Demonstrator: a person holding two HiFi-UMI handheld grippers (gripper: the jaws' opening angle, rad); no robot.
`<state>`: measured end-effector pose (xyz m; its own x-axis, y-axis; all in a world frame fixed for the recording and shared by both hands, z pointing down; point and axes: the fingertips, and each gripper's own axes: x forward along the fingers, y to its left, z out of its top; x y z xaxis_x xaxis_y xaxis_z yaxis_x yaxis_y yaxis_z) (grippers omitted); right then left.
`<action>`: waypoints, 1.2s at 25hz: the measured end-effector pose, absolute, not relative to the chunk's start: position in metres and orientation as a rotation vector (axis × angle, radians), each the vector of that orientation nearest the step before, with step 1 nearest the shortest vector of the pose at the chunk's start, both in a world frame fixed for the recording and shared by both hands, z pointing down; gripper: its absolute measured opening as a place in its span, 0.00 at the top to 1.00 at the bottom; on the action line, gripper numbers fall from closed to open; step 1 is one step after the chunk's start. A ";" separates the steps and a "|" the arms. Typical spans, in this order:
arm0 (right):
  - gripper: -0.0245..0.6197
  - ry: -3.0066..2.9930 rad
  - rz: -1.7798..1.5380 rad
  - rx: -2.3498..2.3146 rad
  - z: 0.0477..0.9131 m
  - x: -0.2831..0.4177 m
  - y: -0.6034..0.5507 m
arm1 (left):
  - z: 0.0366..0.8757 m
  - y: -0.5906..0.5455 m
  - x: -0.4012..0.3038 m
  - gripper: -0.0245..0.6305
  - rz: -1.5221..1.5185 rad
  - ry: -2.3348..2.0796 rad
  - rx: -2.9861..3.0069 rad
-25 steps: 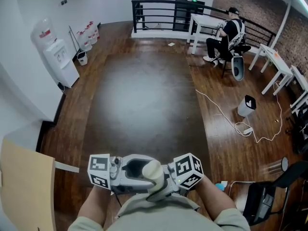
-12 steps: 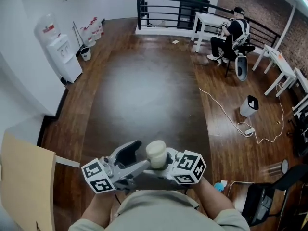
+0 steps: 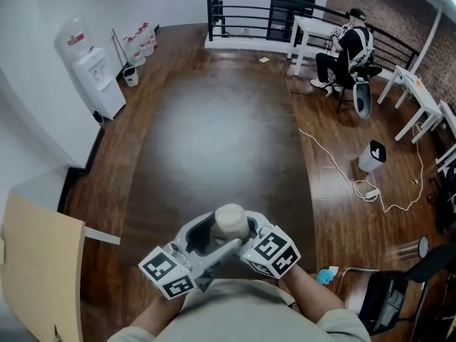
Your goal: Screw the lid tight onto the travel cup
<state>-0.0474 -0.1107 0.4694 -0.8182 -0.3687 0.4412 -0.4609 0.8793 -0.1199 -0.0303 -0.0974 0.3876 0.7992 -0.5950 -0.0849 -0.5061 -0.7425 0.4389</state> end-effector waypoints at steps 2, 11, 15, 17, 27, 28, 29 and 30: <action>0.47 -2.625 0.263 0.605 0.469 -0.051 -0.108 | 0.386 -0.098 -0.028 0.44 -0.301 -0.847 2.602; 0.47 -2.594 0.195 0.567 0.471 -0.056 -0.097 | 0.384 -0.097 -0.026 0.50 -0.286 -0.877 2.630; 0.47 -2.598 0.229 0.473 0.472 -0.058 -0.088 | 0.383 -0.096 -0.029 0.52 -0.285 -0.829 2.634; 0.47 -2.605 0.267 0.393 0.472 -0.059 -0.080 | 0.383 -0.094 -0.031 0.52 -0.293 -0.773 2.626; 0.48 -2.719 0.808 -0.454 0.427 -0.064 -0.014 | 0.365 -0.071 -0.030 0.50 -0.382 -0.007 2.583; 0.48 -2.716 0.845 -0.530 0.422 -0.063 -0.009 | 0.362 -0.068 -0.029 0.50 -0.386 0.069 2.572; 0.48 -2.712 0.875 -0.594 0.418 -0.062 -0.004 | 0.360 -0.066 -0.028 0.50 -0.389 0.127 2.562; 0.48 -2.710 0.895 -0.644 0.414 -0.062 0.000 | 0.357 -0.064 -0.026 0.50 -0.390 0.166 2.556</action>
